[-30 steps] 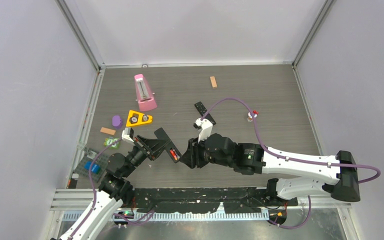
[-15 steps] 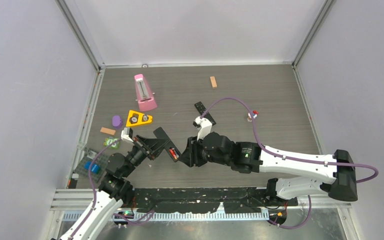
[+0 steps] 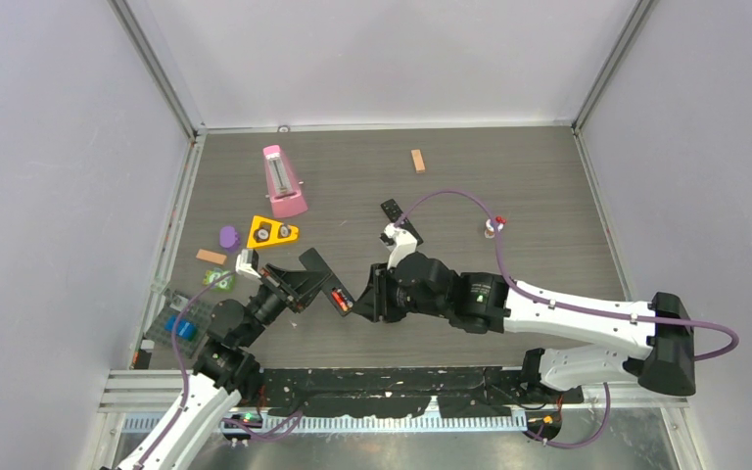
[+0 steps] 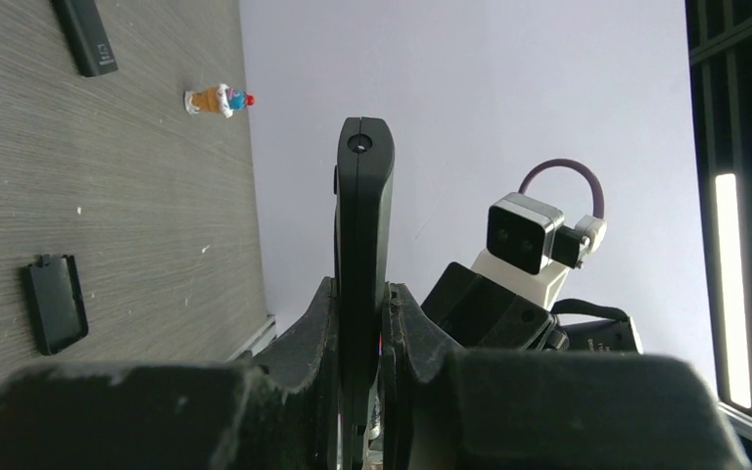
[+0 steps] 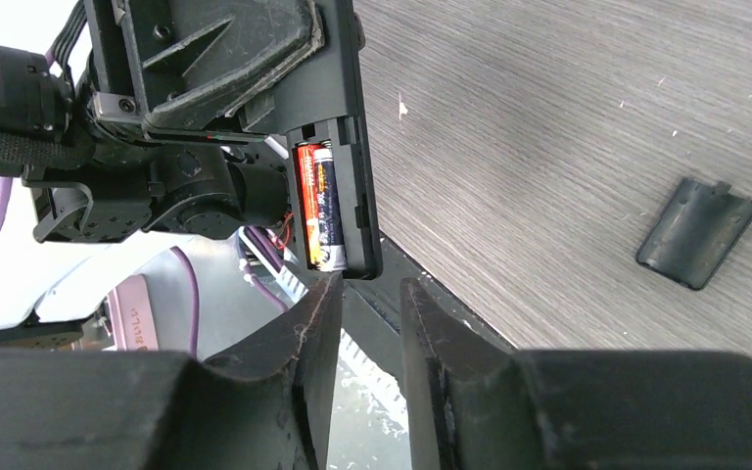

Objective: Load the batteries into the remote control
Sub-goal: Load the battery into the remote control.

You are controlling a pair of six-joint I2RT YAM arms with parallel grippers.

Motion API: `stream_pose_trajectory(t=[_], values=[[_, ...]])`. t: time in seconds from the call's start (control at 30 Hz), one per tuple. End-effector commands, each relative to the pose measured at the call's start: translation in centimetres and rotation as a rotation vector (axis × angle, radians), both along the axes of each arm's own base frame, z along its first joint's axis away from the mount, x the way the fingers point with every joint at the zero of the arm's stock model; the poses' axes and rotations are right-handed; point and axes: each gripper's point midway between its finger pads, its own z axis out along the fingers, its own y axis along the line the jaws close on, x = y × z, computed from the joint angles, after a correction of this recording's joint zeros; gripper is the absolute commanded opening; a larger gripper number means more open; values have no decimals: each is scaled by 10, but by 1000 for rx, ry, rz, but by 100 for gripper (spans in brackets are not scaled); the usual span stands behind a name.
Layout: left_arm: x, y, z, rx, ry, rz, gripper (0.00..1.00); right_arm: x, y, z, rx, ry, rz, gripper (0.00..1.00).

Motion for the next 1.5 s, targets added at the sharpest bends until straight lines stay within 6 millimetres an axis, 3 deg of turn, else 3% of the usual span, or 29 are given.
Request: stream_pose_trajectory(t=[0.0,0.23,0.47,0.73,0.9,1.0,1.13,1.33,1.47], values=[[-14,-6,27,-25,-116,-70,0,14,8,12,23,20,-49,31],[-16,-7,32,-8,-154,-77,0,13,13,-2,-36,77,-50,22],[-19,-6,49,72,-291,-54,0,14,12,-22,-97,157,-68,12],[-16,-2,51,139,-327,-13,0,7,9,-36,-165,151,5,10],[-13,2,46,208,-340,19,0,6,5,-39,-221,129,47,12],[-10,5,42,240,-333,38,0,6,3,-37,-221,113,58,19],[-8,7,39,269,-329,55,0,-1,5,-20,-136,85,104,25],[-6,11,35,330,-313,74,0,-7,-3,-21,-114,54,138,26],[-7,12,38,359,-328,74,0,-13,2,-8,-34,24,186,33]])
